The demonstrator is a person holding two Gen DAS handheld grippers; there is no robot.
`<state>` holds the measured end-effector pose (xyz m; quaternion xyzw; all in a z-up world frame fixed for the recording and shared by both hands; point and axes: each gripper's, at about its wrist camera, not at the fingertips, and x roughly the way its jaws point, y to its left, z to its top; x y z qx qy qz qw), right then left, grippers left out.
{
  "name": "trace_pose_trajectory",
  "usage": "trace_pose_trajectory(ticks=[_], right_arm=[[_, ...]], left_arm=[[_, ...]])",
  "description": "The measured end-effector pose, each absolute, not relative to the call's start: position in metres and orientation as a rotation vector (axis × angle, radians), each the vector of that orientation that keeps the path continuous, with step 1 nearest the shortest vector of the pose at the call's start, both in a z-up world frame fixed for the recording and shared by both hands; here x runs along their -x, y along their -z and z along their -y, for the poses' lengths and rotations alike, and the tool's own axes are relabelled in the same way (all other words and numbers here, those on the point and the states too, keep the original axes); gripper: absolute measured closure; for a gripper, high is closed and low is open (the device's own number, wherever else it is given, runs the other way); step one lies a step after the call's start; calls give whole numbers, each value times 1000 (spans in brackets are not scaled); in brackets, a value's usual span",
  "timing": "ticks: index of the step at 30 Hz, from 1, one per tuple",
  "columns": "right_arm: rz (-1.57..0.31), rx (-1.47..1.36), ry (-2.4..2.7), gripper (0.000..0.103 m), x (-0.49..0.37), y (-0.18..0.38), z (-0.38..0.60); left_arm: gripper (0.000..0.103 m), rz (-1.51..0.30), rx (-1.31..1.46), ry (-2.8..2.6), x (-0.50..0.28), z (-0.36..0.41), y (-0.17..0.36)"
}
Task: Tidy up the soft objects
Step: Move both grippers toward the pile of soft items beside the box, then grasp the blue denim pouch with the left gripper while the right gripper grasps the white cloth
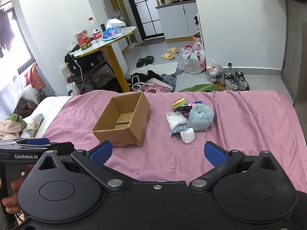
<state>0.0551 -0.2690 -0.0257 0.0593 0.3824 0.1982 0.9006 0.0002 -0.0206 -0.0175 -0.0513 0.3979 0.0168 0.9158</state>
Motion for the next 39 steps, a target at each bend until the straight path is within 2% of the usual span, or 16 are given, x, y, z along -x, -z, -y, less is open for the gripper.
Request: trace_pose_trajectory(ticks=[15,39], right_arm=[[-840,-159,-397,0,-82,42,284],[-926,-361,-352,2,-157,115,309]], left_arm=[[1,-840,94,-13,-20,26,29],[3,-903,167,20,-95,34,74]])
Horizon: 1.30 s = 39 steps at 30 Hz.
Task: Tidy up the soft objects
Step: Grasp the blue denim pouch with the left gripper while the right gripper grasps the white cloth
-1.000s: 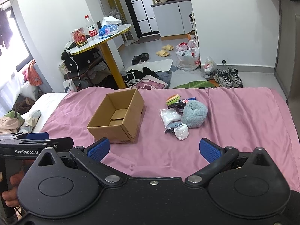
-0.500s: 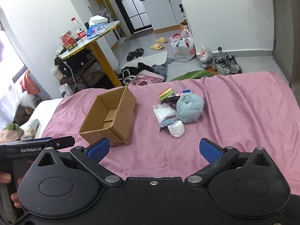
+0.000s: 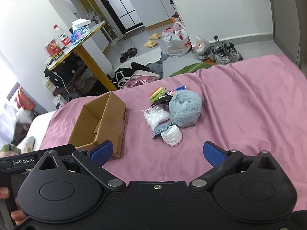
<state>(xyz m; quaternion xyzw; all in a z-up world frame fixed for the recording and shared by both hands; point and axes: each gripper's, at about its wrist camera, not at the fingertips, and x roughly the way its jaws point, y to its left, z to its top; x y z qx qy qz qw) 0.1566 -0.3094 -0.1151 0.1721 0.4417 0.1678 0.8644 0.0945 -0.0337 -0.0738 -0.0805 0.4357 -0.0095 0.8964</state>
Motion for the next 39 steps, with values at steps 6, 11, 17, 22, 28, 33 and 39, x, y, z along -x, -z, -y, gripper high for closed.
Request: trace_pose_trajectory(ticks=[6,11,17,22,28,33,39], right_arm=[[-961,-406,-339,2,-176,132,313],[-979,-478,-317,6,-190,145,322],[-1026,-530,-252,20,-208,166,327],[-1062,-566,-215,23,-219,179,330],[-1127,-645,-183,40,-234,200,333],[-1161,-709,-170,46,-245,215,336],[-1228,-795,-183,47,-257,236,338]], left_arm=[[5,-911,176,53,-116,44,86],[14,-942,187,66,-136,53,99],[29,-979,173,82,-158,66,112],[32,-1014,173,94,-177,76,122],[42,-1054,199,104,-201,82,135],[49,-1083,204,122,-218,91,145],[57,-1132,258,133,-234,95,167]])
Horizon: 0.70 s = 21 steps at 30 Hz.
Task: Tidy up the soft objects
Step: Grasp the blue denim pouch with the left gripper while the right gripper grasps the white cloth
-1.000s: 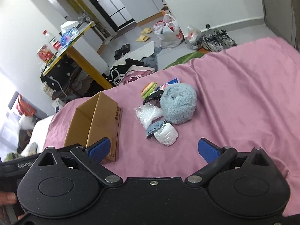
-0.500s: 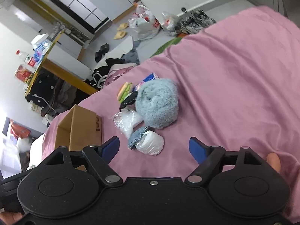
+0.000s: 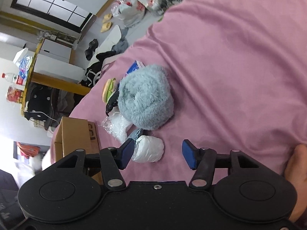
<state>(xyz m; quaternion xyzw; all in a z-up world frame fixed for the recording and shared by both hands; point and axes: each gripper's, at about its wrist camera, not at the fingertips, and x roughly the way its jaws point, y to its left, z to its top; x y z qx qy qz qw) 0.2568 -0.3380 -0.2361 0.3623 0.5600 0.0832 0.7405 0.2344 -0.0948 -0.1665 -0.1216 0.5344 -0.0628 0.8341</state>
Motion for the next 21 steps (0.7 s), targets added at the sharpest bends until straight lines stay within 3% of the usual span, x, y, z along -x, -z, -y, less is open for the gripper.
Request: trace_pose_trajectory(ticks=[21], right_arm=[[-1340,-826,-193,47,-274,267,328]], left_arm=[[56,-1267,388,110,-277,95,243]])
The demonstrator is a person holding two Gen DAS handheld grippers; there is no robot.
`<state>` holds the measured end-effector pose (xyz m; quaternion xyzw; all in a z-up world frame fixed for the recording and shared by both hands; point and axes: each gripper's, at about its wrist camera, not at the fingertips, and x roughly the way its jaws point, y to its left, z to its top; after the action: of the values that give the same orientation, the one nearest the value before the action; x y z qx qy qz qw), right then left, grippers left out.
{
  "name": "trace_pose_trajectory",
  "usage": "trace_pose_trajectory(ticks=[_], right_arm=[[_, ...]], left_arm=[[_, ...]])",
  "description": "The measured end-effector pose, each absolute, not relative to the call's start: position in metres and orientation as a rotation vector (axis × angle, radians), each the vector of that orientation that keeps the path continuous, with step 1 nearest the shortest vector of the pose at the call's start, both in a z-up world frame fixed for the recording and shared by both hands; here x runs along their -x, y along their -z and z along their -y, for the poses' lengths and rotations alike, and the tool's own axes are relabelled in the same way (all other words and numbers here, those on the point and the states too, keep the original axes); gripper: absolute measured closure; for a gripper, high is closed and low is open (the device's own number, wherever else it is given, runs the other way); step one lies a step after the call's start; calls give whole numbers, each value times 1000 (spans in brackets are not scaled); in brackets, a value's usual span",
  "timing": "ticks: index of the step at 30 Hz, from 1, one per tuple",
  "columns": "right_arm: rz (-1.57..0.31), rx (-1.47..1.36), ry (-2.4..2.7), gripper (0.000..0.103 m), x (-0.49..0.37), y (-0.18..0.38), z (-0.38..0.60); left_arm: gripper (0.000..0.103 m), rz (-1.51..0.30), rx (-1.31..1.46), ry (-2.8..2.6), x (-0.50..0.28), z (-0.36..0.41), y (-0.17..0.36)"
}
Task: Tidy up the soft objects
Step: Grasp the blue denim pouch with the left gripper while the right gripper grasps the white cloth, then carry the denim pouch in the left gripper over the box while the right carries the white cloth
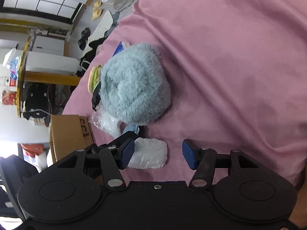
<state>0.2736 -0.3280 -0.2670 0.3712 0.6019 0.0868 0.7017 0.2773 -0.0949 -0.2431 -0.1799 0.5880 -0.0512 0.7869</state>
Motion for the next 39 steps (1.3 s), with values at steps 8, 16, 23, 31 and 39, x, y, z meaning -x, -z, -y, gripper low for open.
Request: trace_pose_trajectory(ticks=[8,16,23,31,39], right_arm=[[-1356,-833,-199,40,-272,272,326],[-1306,-805,-228,65,-269,265,321],[-1263,-773,-218,66,-254,248,332],[-1216,-778,-199,66,-242,230,341],[-1181,-754,-197,66,-232,209,335]], left_arm=[[74,-1253,444,112,-277,89,242],[76,-1230,509,68,-268,70,234],[76,-1220,515,34,-255,63,222],[76,-1176,513,37,-240,61,196],[76,-1119,504,28,-224,55,167]])
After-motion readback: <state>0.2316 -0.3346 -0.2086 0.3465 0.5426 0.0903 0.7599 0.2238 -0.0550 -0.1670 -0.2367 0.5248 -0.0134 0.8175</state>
